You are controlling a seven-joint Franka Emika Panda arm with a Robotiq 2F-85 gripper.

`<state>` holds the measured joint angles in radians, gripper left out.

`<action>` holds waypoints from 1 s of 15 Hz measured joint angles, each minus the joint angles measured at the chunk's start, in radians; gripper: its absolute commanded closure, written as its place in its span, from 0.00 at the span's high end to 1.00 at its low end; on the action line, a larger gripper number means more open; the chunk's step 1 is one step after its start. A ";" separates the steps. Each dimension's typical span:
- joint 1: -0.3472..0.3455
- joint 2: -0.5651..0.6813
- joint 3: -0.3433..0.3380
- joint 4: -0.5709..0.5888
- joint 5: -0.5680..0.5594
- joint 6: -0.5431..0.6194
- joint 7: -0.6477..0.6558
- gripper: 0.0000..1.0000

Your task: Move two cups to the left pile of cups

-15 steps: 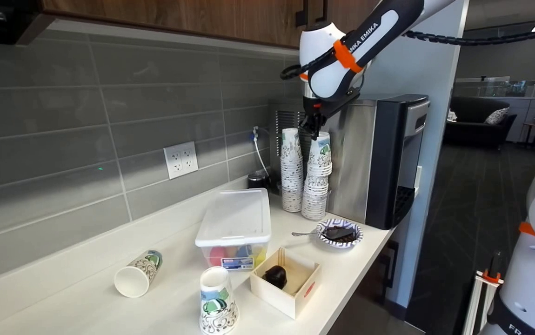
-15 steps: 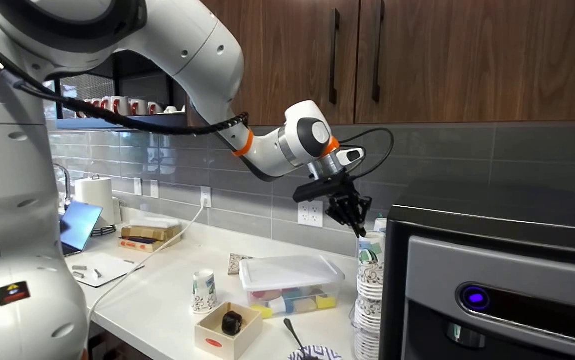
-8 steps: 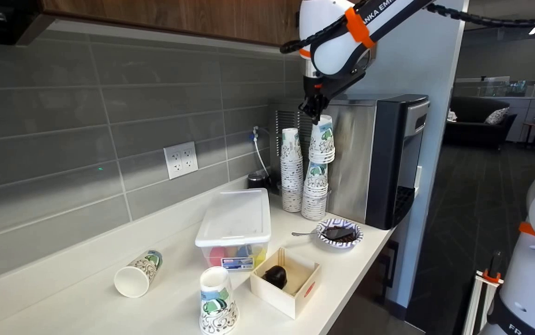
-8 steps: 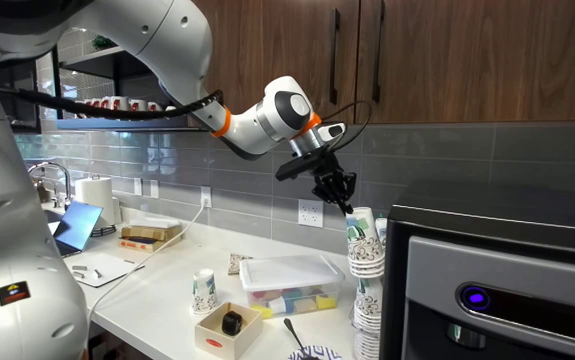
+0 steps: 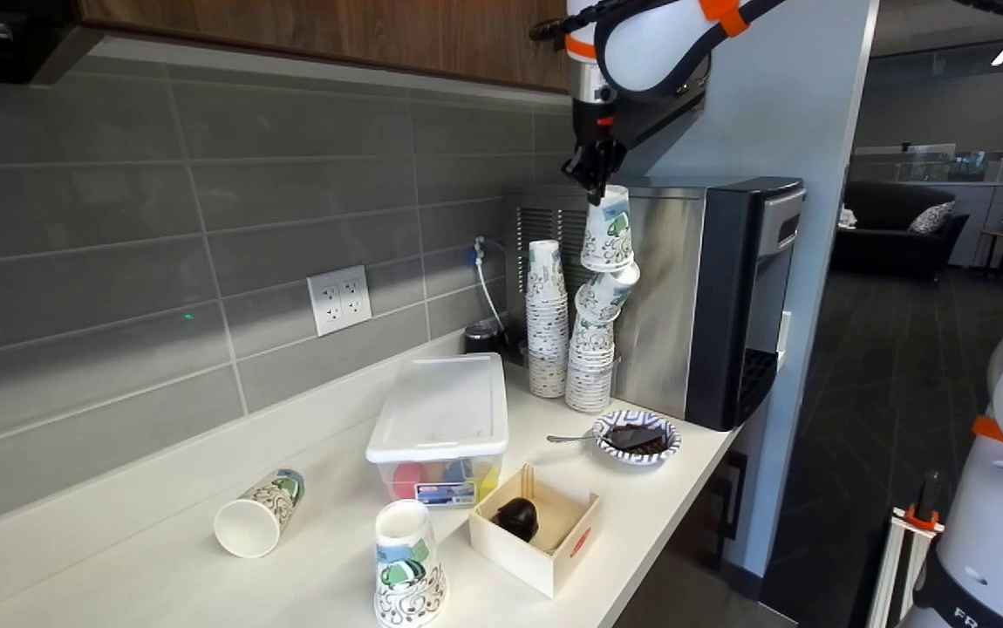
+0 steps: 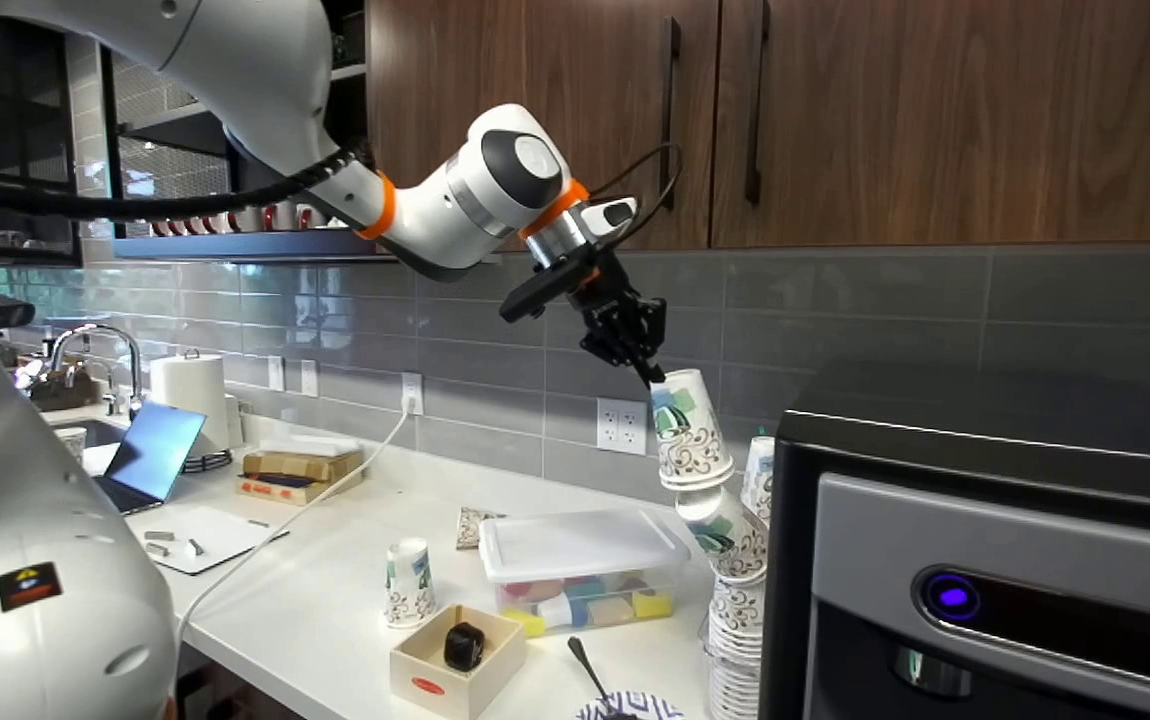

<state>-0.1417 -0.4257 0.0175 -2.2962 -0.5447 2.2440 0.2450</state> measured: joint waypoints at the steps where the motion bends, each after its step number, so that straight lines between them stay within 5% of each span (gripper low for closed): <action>1: 0.001 -0.017 0.007 -0.006 0.002 -0.003 0.000 0.01; 7: 0.030 -0.059 0.030 -0.038 0.042 -0.003 -0.019 0.01; 15: 0.182 -0.058 0.034 -0.103 0.270 0.046 -0.172 0.01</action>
<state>0.0402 -0.4834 0.0518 -2.3989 -0.2743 2.2902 0.0729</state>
